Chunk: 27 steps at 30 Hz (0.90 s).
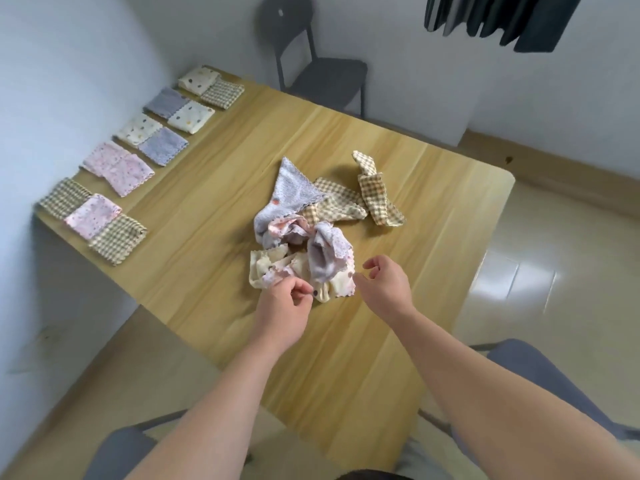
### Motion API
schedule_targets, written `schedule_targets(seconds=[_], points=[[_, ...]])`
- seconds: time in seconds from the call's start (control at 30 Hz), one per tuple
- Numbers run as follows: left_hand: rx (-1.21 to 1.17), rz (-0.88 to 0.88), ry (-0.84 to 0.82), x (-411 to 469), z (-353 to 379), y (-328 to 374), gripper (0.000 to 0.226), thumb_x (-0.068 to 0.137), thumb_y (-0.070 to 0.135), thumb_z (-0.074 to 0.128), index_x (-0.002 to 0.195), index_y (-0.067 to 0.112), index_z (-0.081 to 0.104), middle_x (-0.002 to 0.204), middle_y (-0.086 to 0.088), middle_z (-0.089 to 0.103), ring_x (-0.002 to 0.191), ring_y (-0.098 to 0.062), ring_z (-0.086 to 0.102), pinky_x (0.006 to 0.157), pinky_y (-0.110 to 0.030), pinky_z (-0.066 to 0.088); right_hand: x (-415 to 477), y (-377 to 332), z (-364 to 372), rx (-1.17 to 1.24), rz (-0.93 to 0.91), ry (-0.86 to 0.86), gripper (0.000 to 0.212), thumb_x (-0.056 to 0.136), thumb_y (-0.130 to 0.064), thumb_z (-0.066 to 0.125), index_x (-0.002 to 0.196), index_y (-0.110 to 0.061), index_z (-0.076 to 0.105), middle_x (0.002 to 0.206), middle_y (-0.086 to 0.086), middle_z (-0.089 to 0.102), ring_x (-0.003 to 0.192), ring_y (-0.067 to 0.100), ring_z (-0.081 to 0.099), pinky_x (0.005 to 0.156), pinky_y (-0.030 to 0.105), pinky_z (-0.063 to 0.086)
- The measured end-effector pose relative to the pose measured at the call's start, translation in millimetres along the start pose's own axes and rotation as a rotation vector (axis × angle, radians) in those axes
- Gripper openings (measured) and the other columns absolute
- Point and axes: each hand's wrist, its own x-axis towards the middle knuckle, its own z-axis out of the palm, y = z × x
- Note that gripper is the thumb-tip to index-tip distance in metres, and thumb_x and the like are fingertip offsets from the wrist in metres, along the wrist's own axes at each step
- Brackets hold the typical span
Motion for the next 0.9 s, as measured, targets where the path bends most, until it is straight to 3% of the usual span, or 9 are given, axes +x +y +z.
schedule_targets(seconds=[0.1,0.23,0.43,0.6,0.73,0.9], points=[[-0.078,-0.030,-0.007,-21.3,-1.3,-1.7,0.010,0.092,0.021,0.069,0.088,0.030,0.069,0.087,0.016,0.067,0.074,-0.005,0.061,0.059,-0.008,0.040,-11.4,-0.4,-14.0,-0.053,-0.054,-0.003,0.017,0.091,-0.027,0.063,0.107,-0.022,0.058,0.105,0.003,0.060,0.088,0.018,0.057,0.069,0.029,0.043],[-0.178,-0.097,0.017,-41.2,2.9,-5.9,0.008,0.092,0.024,0.069,0.088,0.030,0.068,0.089,0.015,0.067,0.073,-0.011,0.064,0.062,-0.024,0.046,-11.4,-18.7,-29.1,-0.191,-0.156,-0.015,0.016,0.092,-0.017,0.057,0.107,-0.017,0.062,0.103,0.001,0.064,0.083,0.018,0.058,0.065,0.029,0.045],[-0.248,-0.176,0.103,-30.5,13.5,7.4,0.004,0.095,0.025,0.067,0.097,0.026,0.070,0.091,0.018,0.066,0.079,0.000,0.061,0.059,-0.015,0.041,39.7,-47.2,-32.2,-0.348,-0.349,-0.141,0.031,0.090,-0.002,0.048,0.109,-0.020,0.065,0.098,-0.001,0.062,0.075,0.012,0.055,0.052,0.024,0.042],[-0.272,-0.310,0.233,13.7,42.0,26.2,0.003,0.095,0.024,0.068,0.095,0.026,0.069,0.091,0.015,0.067,0.082,0.000,0.061,0.062,-0.009,0.045,124.6,-60.0,-10.9,-0.362,-0.475,-0.333,0.037,0.088,0.001,0.044,0.104,-0.025,0.066,0.106,-0.001,0.064,0.088,0.014,0.058,0.057,0.019,0.041],[-0.308,-0.420,0.300,47.2,63.8,39.8,0.006,0.096,0.026,0.066,0.093,0.031,0.067,0.088,0.014,0.067,0.076,-0.003,0.063,0.062,-0.016,0.049,170.9,-66.6,-5.7,-0.384,-0.574,-0.436,0.036,0.090,0.000,0.048,0.099,-0.031,0.065,0.103,-0.004,0.065,0.091,0.015,0.060,0.064,0.016,0.041],[-0.249,-0.390,0.400,73.2,75.7,52.2,0.006,0.097,0.027,0.064,0.099,0.031,0.068,0.097,0.017,0.064,0.083,-0.001,0.061,0.067,-0.019,0.049,196.4,-76.0,-21.0,-0.407,-0.726,-0.559,0.043,0.085,0.006,0.051,0.104,-0.029,0.068,0.105,-0.004,0.064,0.086,0.008,0.060,0.073,0.024,0.051]])
